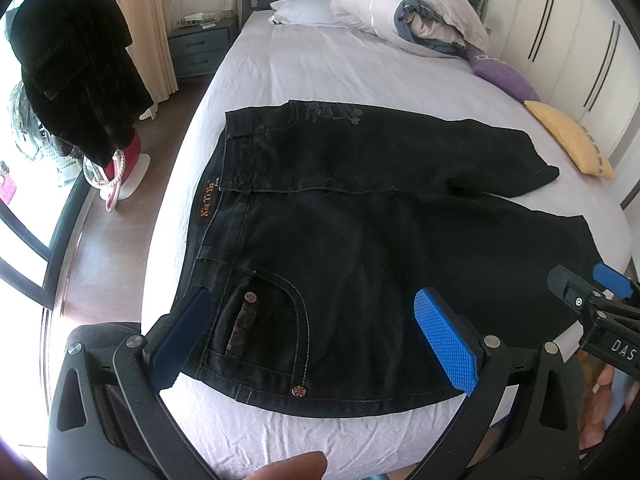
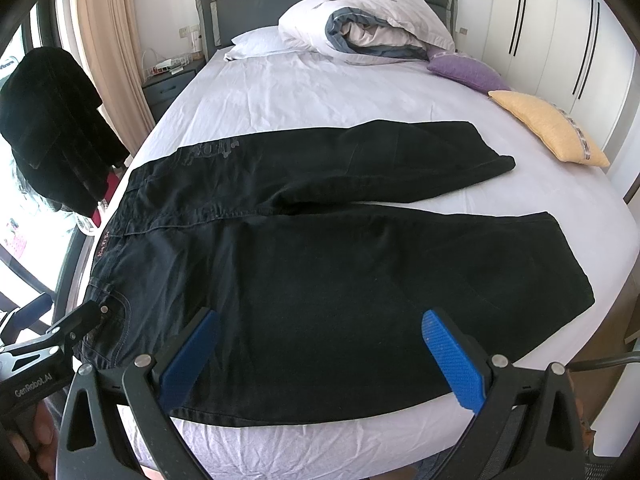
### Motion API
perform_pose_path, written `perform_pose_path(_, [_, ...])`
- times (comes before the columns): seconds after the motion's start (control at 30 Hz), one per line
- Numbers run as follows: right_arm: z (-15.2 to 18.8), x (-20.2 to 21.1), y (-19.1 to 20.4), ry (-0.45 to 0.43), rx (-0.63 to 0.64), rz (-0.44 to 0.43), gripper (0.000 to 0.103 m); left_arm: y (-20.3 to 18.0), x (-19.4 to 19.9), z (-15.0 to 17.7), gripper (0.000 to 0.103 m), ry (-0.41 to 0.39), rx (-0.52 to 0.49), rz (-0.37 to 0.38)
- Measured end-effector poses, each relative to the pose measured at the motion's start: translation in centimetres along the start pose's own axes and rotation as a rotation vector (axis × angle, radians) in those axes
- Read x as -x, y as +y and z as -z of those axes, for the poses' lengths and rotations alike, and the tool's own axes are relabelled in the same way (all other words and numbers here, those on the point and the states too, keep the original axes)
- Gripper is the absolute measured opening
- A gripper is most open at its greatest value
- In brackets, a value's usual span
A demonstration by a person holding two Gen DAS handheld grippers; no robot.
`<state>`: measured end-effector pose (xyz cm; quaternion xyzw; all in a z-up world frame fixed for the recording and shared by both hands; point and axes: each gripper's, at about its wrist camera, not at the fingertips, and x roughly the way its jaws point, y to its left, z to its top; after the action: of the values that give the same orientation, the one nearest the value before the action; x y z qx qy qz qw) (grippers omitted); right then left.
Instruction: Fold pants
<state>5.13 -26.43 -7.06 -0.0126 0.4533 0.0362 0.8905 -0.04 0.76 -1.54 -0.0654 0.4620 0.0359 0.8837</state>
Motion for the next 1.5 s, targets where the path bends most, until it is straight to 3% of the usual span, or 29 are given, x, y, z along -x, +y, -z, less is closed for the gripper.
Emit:
perform_pose_path(0.23, [-0.2,-0.5,-0.4,0.001,0.002,-0.036,0.103,0.8,-1.7,-0.3,0.103,0.043,0.008,0.052])
perform_pose_path(0.43, [-1.6,-1.0,-1.4,-0.035,0.04,-0.174,0.103,1.6,-3.7,-2.7,0.103,-0.024,-0.034,0.132])
perform_pose_path(0.57, [-4.0,-2.2,-2.3,-0.066,0.09,-0.234,0.103,1.7,-6.8,-7.2,0.103,0.03,-0.145,0.078])
perform_pose_path(0.7, [-6.8,-4.1,-3.2,-0.08,0.129,-0.269,0.094,2.6,-9.5,-13.1,0.103,-0.057,-0.234,0.082])
perform_pose_path(0.8, [-8.8,-6.0,-4.0,-0.053,0.145,-0.302,0.085,3.0,-13.1,-18.1,0.103,-0.054,-0.323,0.057])
perform_pose_path(0.87, [-9.8,-7.2,-4.3,-0.04,0.163,-0.323,0.083,2.9,-16.0,-21.1,0.103,-0.033,-0.398,0.031])
perform_pose_path(0.97, [-11.0,-8.7,-4.5,-0.035,0.206,-0.347,0.083,2.6,-20.4,-24.7,0.103,0.039,-0.472,0.062])
perform_pose_path(1.13, [-12.3,-11.1,-4.5,-0.02,0.242,-0.383,0.083,2.1,-25.7,-27.2,0.102,0.136,-0.512,0.109])
perform_pose_path(1.27, [-13.2,-12.6,-3.9,-0.004,0.284,-0.406,0.079,2.3,-30.2,-27.5,0.08,0.241,-0.537,0.143])
perform_pose_path(1.43, [-14.7,-14.0,-3.7,0.006,0.319,-0.442,0.077,4.1,-32.2,-28.5,0.077,0.275,-0.525,0.192])
perform_pose_path(1.5, [-15.3,-14.4,-3.6,0.009,0.333,-0.459,0.075,4.6,-33.2,-28.5,0.064,0.328,-0.512,0.222])
